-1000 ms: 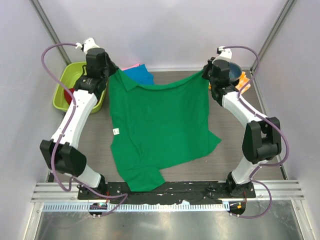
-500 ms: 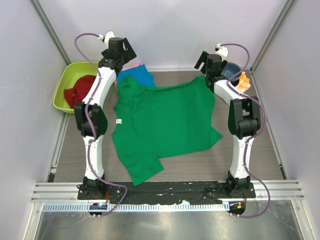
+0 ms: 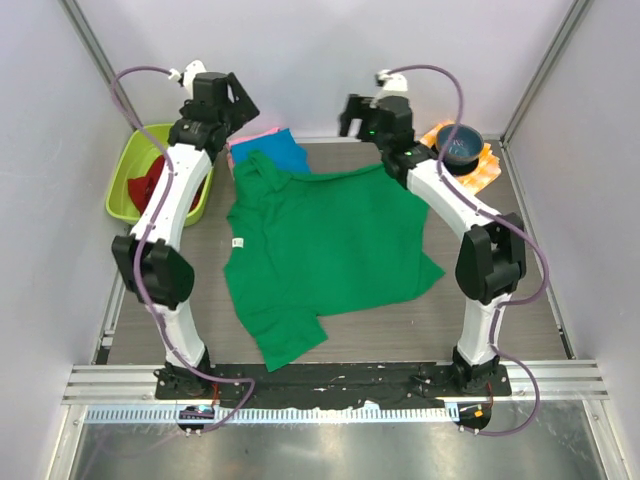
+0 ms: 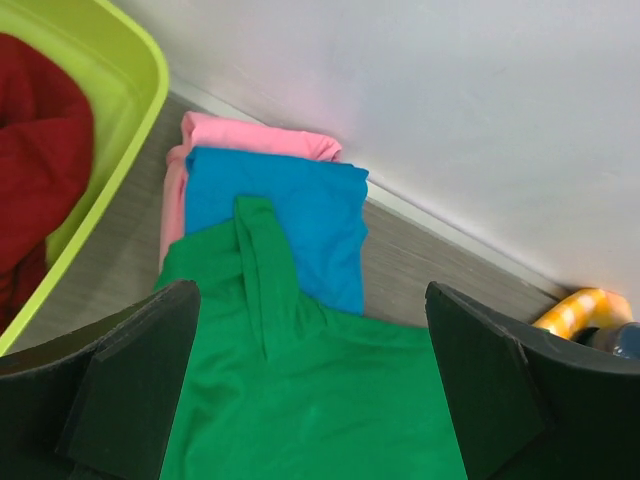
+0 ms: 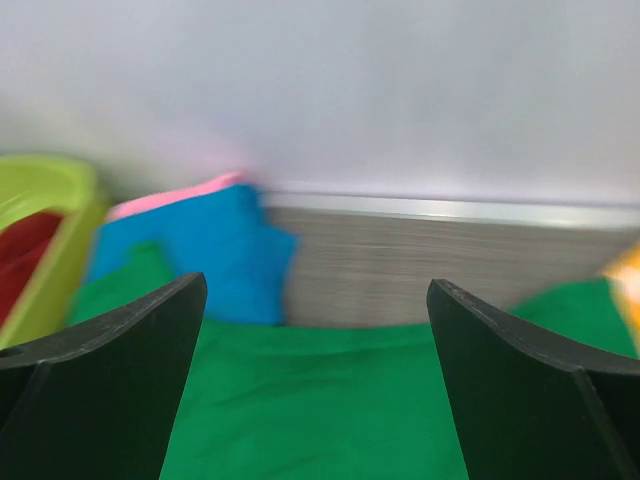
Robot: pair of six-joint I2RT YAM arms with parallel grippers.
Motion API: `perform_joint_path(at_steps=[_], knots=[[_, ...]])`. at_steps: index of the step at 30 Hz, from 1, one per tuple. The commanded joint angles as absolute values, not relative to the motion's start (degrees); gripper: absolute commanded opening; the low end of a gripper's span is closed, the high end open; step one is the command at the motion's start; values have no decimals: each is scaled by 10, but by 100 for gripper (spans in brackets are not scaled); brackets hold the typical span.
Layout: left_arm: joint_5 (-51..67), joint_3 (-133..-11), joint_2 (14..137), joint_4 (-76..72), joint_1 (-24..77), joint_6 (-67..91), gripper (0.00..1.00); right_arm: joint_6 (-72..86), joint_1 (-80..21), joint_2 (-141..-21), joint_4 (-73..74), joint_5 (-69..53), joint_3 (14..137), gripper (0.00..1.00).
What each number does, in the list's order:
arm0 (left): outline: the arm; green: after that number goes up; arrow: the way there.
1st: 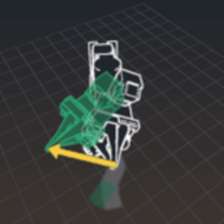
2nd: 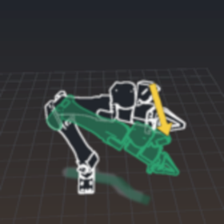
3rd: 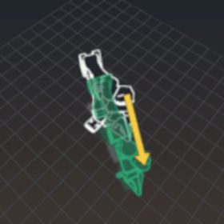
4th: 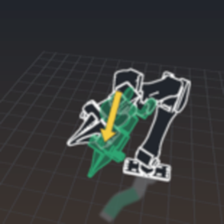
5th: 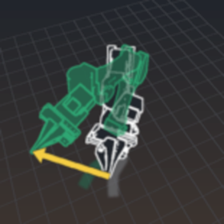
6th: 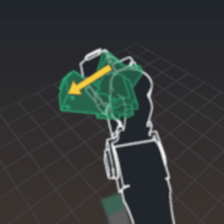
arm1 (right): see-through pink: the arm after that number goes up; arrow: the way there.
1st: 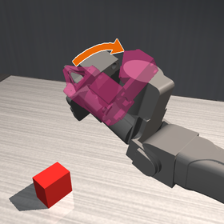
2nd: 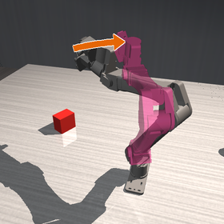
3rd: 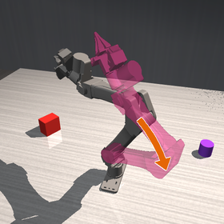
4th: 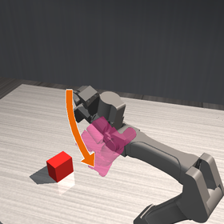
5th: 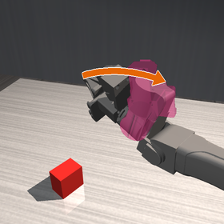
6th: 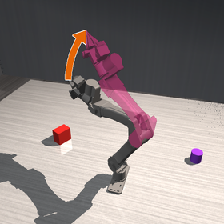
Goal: Fold and stack the t-shirts
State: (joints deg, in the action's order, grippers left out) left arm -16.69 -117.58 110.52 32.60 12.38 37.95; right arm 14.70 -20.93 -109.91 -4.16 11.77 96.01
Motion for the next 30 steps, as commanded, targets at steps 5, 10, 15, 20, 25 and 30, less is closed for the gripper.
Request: perform_joint_path(at_steps=[5, 10, 15, 20, 25, 30], knots=[[-282, -1029, 970, 456, 132, 484, 100, 86, -314, -1257, 247, -133, 1227, 92], [-277, -895, 890, 457, 132, 504, 100, 29, -339, -1369, 346, -146, 1378, 85], [-281, -754, 767, 425, 132, 526, 100, 21, -348, -1400, 316, -138, 1352, 66], [-272, -689, 714, 413, 132, 513, 100, 11, -375, -1418, 287, -109, 1346, 61], [-267, -668, 713, 411, 132, 502, 100, 26, -395, -1429, 236, -77, 1347, 61], [-243, -657, 717, 403, 132, 506, 100, 57, -398, -1460, 210, -69, 1376, 61]])
